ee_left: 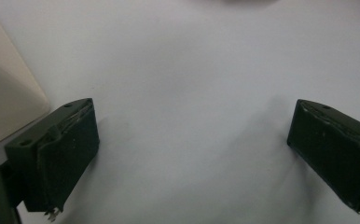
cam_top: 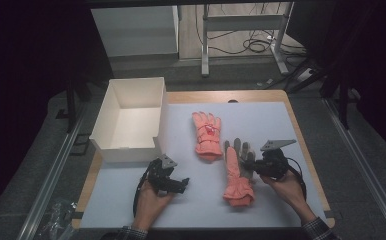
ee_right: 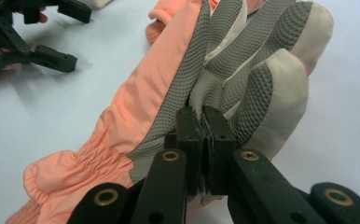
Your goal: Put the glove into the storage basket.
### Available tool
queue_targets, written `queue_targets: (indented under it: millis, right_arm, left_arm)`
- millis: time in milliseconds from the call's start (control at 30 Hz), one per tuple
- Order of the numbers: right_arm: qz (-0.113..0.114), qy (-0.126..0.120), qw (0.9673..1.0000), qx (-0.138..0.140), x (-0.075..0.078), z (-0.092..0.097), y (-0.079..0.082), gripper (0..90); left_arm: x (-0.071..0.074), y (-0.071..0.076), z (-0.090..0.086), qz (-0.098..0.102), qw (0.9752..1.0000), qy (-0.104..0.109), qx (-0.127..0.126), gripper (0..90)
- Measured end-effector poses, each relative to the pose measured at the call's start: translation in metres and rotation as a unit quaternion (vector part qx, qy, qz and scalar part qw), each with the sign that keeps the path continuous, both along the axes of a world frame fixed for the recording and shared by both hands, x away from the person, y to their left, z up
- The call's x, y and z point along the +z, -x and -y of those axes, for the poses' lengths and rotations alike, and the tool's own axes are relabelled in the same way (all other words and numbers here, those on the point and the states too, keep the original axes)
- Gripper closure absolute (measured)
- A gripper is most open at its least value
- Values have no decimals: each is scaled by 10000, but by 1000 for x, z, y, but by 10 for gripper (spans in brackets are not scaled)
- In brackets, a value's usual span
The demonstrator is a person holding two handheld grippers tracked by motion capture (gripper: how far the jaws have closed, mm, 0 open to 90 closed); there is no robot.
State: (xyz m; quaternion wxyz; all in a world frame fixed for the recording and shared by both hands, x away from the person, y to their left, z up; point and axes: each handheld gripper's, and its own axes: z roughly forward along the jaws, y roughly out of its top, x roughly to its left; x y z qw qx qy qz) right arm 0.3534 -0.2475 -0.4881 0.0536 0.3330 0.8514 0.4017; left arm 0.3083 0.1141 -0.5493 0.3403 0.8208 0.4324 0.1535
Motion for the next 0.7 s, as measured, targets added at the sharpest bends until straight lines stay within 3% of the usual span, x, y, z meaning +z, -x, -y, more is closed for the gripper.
queue_targets:
  millis: [233, 367, 400, 700]
  right_arm:
    - [48, 41, 9998, 163, -8, -1, -10, 854]
    - [22, 119, 9999, 81, -15, 0, -15, 799]
    - [-8, 49, 10000, -12, -14, 3, -16, 749]
    - [253, -72, 9994, -235, 5, 5, -24, 655]
  left_arm:
    - [0, 0, 0, 1, 10000, 1, -2, 20]
    - [0, 0, 0, 0, 10000, 0, -3, 20]
    - [0, 0, 0, 0, 10000, 1, -2, 20]
    - [0, 0, 0, 2, 10000, 16, 8, 20]
